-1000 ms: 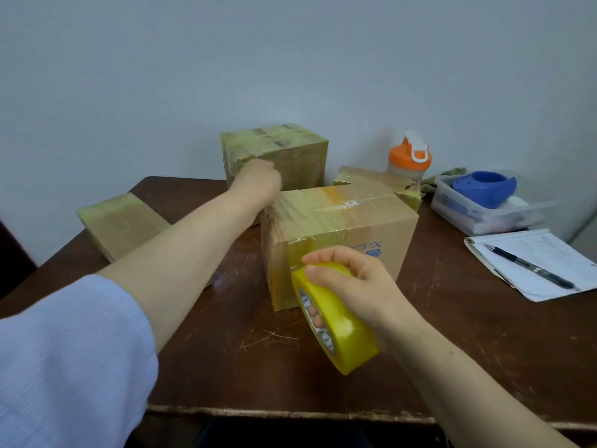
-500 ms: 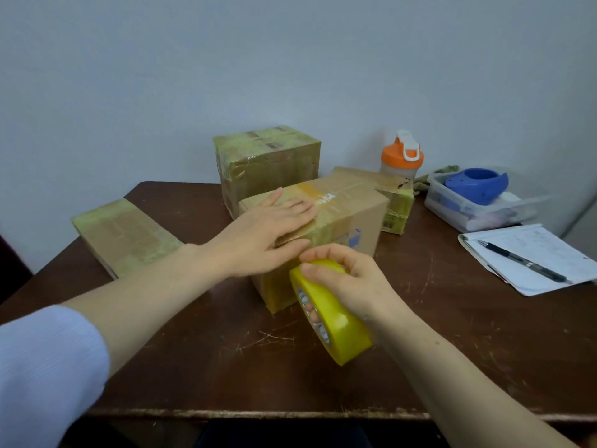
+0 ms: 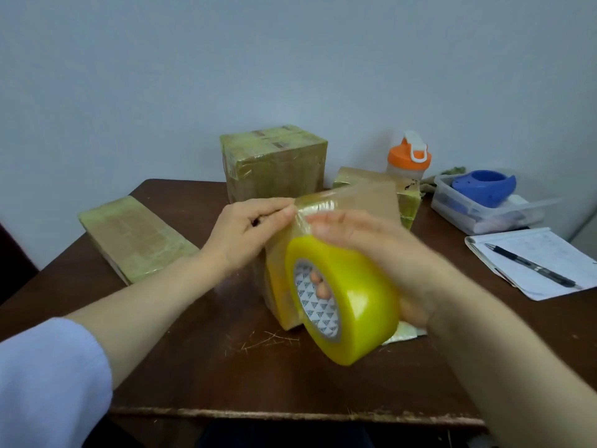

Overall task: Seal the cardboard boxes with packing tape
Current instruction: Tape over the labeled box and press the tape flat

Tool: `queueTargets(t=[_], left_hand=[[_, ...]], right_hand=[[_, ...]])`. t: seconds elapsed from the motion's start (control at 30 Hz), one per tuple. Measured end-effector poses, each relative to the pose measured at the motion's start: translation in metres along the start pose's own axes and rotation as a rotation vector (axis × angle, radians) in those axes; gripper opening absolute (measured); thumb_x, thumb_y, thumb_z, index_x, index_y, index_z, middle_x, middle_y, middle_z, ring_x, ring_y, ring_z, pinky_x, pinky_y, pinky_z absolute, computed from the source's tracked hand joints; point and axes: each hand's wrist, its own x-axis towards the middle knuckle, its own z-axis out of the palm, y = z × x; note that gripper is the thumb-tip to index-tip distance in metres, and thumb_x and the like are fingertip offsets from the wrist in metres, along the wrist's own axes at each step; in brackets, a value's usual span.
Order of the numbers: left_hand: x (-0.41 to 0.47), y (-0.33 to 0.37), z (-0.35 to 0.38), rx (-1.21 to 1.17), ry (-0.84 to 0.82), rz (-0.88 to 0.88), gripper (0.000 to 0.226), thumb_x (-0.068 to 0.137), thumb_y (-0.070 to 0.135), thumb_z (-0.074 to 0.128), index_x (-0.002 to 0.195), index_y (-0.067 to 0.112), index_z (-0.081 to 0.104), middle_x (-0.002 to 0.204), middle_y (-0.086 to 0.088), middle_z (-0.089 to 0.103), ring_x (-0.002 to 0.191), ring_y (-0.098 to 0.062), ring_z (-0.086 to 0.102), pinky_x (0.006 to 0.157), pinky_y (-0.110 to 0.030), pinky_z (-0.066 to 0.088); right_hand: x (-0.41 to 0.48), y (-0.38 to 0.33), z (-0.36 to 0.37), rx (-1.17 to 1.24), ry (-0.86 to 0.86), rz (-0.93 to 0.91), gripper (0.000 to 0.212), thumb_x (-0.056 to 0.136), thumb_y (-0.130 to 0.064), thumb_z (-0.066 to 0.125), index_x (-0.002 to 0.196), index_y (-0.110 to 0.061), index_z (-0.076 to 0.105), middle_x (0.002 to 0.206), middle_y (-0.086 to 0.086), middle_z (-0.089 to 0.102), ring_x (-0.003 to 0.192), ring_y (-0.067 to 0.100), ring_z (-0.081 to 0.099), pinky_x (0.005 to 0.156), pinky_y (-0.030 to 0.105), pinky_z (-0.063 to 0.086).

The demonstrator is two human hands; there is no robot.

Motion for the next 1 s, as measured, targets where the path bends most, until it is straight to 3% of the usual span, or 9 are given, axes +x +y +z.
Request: queueTargets(t=[0.13,0.27,0.4,0.63,0.83,0.87,0.9,0.93,1.0], left_hand=[[0.009,-0.003,0.003,-0.262,-0.121,-0.218,0.032,0.087,0.012,0.060,0.056,0.012,0.069,0.061,0.008,0.064,0.065,-0.004,0.057,0.067,-0.021,0.045],[0.020,-0.017,0.013,-0.296,-0.045,-0.489,0.018,0.089,0.005,0.058,0.080,0.000,0.073,0.073,-0.003,0.067,0.075,-0.014,0.059,0.076,-0.030,0.051],[0.019,-0.033,0.023,-0.309,0.044,-0.593,0.019,0.089,0.000,0.055,0.073,0.000,0.066,0.087,-0.018,0.060,0.084,-0.025,0.053,0.082,-0.042,0.048],[0.027,-0.038,0.026,-0.282,0.126,-0.552,0.031,0.087,0.002,0.059,0.057,0.004,0.062,0.075,-0.015,0.047,0.072,-0.023,0.040,0.068,-0.034,0.034],[0.039,-0.041,0.035,-0.160,0.052,-0.460,0.048,0.086,0.000,0.057,0.045,0.013,0.037,0.039,0.012,0.039,0.041,0.001,0.031,0.041,-0.017,0.025],[0.040,-0.042,0.036,-0.167,0.051,-0.459,0.049,0.087,0.002,0.058,0.045,0.012,0.035,0.042,0.018,0.040,0.047,-0.010,0.018,0.042,-0.017,0.026],[0.043,-0.043,0.037,-0.170,0.047,-0.456,0.049,0.088,0.005,0.059,0.046,0.011,0.035,0.046,0.020,0.041,0.078,-0.003,0.026,0.043,-0.016,0.027],[0.044,-0.043,0.038,-0.152,0.034,-0.459,0.049,0.088,0.010,0.061,0.045,0.011,0.039,0.046,0.016,0.040,0.048,-0.011,0.020,0.044,-0.016,0.028],[0.046,-0.045,0.038,-0.114,0.021,-0.458,0.043,0.089,0.022,0.064,0.050,0.006,0.058,0.051,0.005,0.046,0.048,-0.003,0.041,0.051,-0.018,0.036]], right_hand=[[0.011,-0.038,0.009,-0.031,-0.020,-0.036,0.062,0.058,-0.014,0.081,0.115,-0.021,0.057,0.084,0.014,0.074,0.071,0.028,0.071,0.057,0.036,0.058],[0.039,-0.044,0.020,0.008,0.035,-0.011,0.023,0.077,-0.006,0.068,0.097,-0.010,0.057,0.092,0.023,0.059,0.073,0.032,0.061,0.072,0.044,0.051],[0.052,-0.033,0.019,-0.062,0.122,-0.077,0.083,0.075,-0.002,0.072,0.144,-0.027,0.033,0.122,0.021,0.060,0.077,0.030,0.070,0.077,0.046,0.057],[0.036,-0.034,0.019,-0.139,0.124,-0.245,0.032,0.084,-0.005,0.065,0.113,-0.018,0.067,0.070,0.018,0.066,0.055,0.026,0.064,0.062,0.036,0.058],[0.008,-0.042,0.013,-0.271,0.187,-0.181,0.019,0.084,-0.001,0.062,0.100,-0.010,0.069,0.081,0.029,0.064,0.059,0.030,0.061,0.052,0.030,0.055],[0.004,-0.045,0.011,-0.288,0.207,-0.164,0.018,0.083,-0.002,0.063,0.098,-0.010,0.069,0.084,0.029,0.065,0.061,0.032,0.061,0.050,0.030,0.055],[-0.001,-0.047,0.008,-0.314,0.218,-0.142,0.016,0.083,-0.004,0.065,0.096,-0.011,0.070,0.084,0.028,0.067,0.060,0.032,0.061,0.048,0.031,0.055],[-0.008,-0.045,0.006,-0.346,0.222,-0.114,0.016,0.082,-0.005,0.067,0.096,-0.012,0.070,0.083,0.027,0.068,0.056,0.031,0.062,0.046,0.032,0.054],[-0.022,-0.036,0.002,-0.410,0.223,-0.064,0.015,0.081,-0.009,0.069,0.094,-0.016,0.071,0.086,0.023,0.068,0.051,0.028,0.062,0.044,0.032,0.054]])
